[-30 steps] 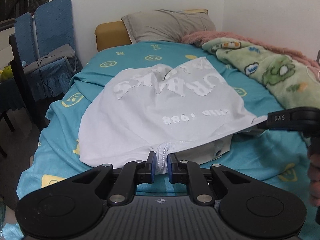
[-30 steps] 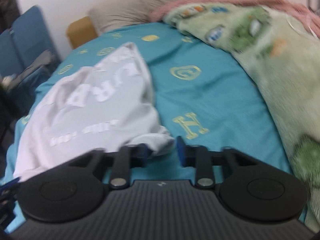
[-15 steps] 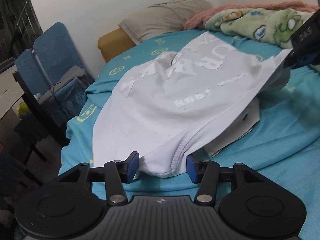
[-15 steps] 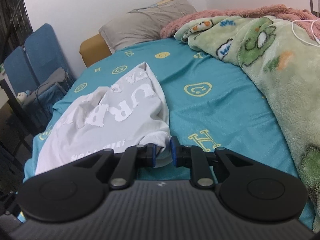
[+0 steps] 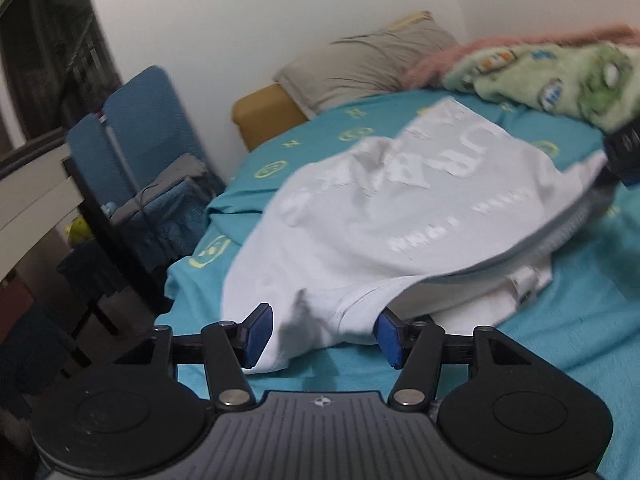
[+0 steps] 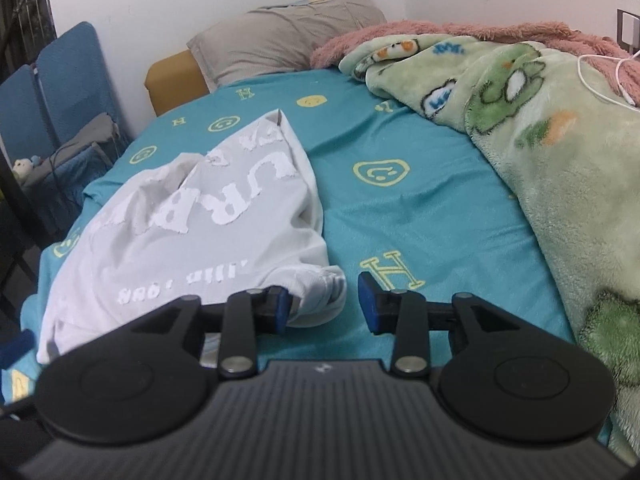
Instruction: Fold clothes
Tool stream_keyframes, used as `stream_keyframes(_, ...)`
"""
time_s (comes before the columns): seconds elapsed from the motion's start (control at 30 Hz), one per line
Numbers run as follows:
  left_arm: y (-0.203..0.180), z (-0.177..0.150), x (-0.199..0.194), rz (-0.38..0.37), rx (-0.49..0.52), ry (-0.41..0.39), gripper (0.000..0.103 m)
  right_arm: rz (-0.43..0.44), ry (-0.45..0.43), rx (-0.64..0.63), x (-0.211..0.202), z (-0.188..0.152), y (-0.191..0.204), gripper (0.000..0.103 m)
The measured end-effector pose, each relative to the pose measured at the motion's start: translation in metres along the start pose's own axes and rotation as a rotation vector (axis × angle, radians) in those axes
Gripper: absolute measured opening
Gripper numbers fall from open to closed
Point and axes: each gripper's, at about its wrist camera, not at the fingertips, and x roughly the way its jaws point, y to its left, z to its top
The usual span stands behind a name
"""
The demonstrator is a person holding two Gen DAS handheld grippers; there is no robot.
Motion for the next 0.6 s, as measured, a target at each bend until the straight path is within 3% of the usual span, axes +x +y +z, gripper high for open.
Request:
stream_keyframes(0.23, -0.006, 0.002, 0.008, 0.005, 0.001, -0.001, 0.063, -0.011, 0.044, -0.008, 0.009, -0.004, -0.001, 0.040)
stream_keyframes(0.27, 0.001, 0.004, 0.008, 0.026, -0.035, -0.004, 0.063, -0.018, 0.052, -0.007, 0.011, -0.005, -0.002, 0.044)
stream_keyframes(0.33, 0.017, 0.010, 0.004, 0.056, -0.104, -0.030, 0.064, -0.039, 0.059, -0.020, 0.014, -0.007, -0.003, 0.065)
stream_keyframes(0.47, 0.040, 0.021, -0.010, 0.087, -0.209, -0.098, 0.065, -0.079, 0.075, -0.047, 0.020, -0.011, -0.004, 0.069)
stream_keyframes(0.5, 0.044, 0.023, -0.015, 0.097, -0.225, -0.124, 0.066, -0.089, 0.079, -0.054, 0.022, -0.012, -0.004, 0.076)
stream_keyframes(0.6, 0.051, 0.029, -0.029, 0.117, -0.260, -0.182, 0.071, -0.119, 0.090, -0.074, 0.026, -0.014, -0.005, 0.075)
